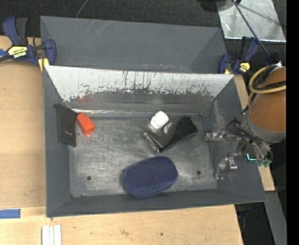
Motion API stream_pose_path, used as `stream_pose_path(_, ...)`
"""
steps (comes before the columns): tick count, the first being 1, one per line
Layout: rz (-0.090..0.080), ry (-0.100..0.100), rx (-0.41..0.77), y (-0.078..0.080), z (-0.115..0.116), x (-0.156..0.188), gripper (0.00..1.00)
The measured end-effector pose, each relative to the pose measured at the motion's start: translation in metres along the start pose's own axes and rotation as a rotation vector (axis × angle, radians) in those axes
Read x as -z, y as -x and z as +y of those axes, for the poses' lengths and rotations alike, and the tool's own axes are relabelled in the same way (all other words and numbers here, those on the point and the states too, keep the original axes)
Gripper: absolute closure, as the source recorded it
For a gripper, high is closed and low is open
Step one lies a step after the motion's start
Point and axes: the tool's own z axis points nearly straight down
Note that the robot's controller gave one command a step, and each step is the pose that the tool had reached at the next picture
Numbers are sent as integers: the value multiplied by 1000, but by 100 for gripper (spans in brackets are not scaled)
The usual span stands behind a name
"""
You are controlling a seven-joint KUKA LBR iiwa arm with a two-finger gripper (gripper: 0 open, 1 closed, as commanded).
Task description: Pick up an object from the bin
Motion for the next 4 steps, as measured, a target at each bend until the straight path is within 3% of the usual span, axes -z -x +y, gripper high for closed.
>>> stream_pose_path(1,-13,1,167,-2,111,71,0)
stream_pose_path(2,0,3,116,12,182,-15,0)
stream_pose_path(3,-15,1,305,1,172,-76,0)
stream_pose_path(4,-7,0,307,0,171,-74,100)
